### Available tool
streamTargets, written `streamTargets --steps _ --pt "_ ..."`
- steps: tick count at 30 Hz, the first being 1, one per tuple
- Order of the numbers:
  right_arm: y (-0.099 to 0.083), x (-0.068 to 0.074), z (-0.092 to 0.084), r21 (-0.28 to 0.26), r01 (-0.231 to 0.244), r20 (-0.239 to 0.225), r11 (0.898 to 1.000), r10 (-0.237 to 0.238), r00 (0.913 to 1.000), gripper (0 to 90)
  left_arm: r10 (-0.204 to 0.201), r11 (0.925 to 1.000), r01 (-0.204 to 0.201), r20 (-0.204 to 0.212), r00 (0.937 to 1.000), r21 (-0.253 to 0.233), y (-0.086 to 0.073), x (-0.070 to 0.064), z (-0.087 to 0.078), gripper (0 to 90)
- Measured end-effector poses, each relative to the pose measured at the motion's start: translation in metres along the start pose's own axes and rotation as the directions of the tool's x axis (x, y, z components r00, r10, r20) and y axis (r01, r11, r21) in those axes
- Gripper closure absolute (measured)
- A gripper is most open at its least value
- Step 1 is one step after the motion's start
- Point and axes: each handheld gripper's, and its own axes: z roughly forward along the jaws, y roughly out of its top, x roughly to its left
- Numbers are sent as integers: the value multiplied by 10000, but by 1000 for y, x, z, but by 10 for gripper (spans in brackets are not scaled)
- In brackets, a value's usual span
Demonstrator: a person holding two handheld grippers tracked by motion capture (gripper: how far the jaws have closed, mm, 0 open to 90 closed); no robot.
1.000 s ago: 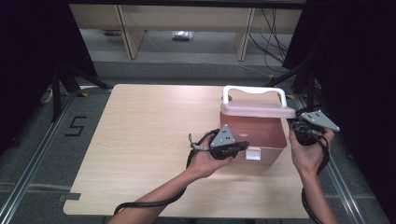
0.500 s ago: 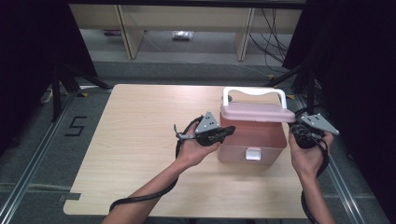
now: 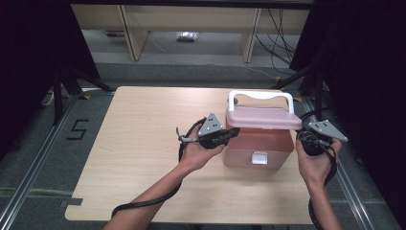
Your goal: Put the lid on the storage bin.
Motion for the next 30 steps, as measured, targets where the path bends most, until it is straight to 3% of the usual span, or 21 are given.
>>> streamTargets --steps 2,4,6,7,8,10,11,14,15,18,20,23,27,28,30 --pt "-1 -2 0 -53 253 -9 9997 -253 9997 876 4 10000 -4 -4 10000 -8 0 0 0 899" --pt "-2 0 0 79 -50 -80 10000 50 10000 875 -20 10000 20 -2 10000 -50 0 0 0 899" --pt "-3 -2 -1 83 148 -83 9999 -147 9999 878 -28 10000 28 -25 10000 -88 0 1 -1 899" --pt "-4 1 -2 169 -196 -87 9997 198 9998 880 -49 10000 48 -46 10000 -81 0 1 -1 898" --pt "-4 -2 -1 119 50 -145 9999 -48 9999 881 -41 10000 41 -53 10000 -77 0 1 -1 898" --pt "-6 0 -1 181 -139 -117 9997 141 9998 883 -10 10000 10 -45 10000 -60 0 1 -2 899" --pt "-7 -2 -1 119 128 -108 9998 -127 9999 883 -5 10000 5 -43 10000 -56 -1 1 -2 899" --pt "-8 -2 -1 159 76 -154 9998 -73 9999 900 -29 10000 29 -77 10000 -68 -1 1 -3 899" --pt "-8 0 -2 245 -330 -163 9992 334 9993 900 -21 10000 20 -75 10000 -57 -1 1 -3 899" --pt "-10 -3 -1 191 151 -209 9997 -147 9997 900 6 10000 -6 -38 10000 -8 -2 1 -3 899" --pt "-11 -1 -2 278 -95 -228 9996 101 9997 900 32 10000 -32 -24 10000 5 -3 1 -3 898" --pt "-11 -3 -2 260 87 -256 9996 -81 9996 900 8 10000 -8 -13 10000 28 -4 0 -3 899" --pt "-14 -2 -7 359 -363 -285 9987 373 9989 900 49 9999 -49 14 10000 94 -5 -1 -3 899" --pt "-15 -5 -8 430 -54 -322 9991 67 9995 900 50 9999 -50 24 10000 110 -5 -1 -3 899" --pt "-17 -5 -12 564 -86 -244 9984 100 9997 900 34 9999 -35 49 10000 141 -7 -1 -3 899"
